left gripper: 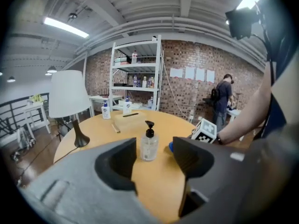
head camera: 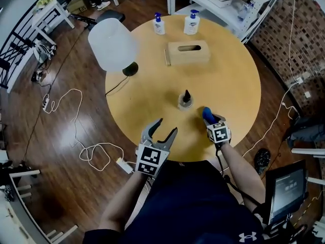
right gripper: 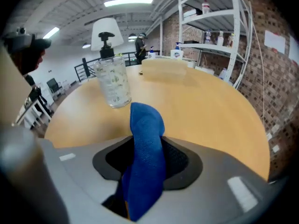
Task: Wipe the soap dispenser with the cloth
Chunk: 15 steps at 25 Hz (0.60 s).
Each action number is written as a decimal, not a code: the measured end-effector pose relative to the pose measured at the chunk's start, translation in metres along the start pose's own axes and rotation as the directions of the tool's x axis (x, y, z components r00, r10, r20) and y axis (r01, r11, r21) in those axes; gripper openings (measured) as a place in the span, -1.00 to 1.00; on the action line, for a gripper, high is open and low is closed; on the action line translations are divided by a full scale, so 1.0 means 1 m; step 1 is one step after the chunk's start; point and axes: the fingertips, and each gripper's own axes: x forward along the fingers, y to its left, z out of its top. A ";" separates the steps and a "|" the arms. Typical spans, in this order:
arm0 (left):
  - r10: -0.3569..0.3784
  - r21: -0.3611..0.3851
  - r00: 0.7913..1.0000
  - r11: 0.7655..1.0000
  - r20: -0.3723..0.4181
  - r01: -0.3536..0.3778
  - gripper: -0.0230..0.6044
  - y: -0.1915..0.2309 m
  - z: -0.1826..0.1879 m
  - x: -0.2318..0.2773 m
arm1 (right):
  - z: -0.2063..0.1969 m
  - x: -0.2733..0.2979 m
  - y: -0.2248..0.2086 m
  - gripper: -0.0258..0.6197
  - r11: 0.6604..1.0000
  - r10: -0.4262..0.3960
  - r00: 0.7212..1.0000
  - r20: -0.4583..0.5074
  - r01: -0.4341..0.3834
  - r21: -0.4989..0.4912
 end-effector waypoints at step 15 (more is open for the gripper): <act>0.003 0.132 0.999 0.991 -0.032 0.001 0.21 0.011 -0.004 0.166 | 0.086 -0.117 0.009 -0.60 0.936 0.237 0.916 0.323 -0.304 0.177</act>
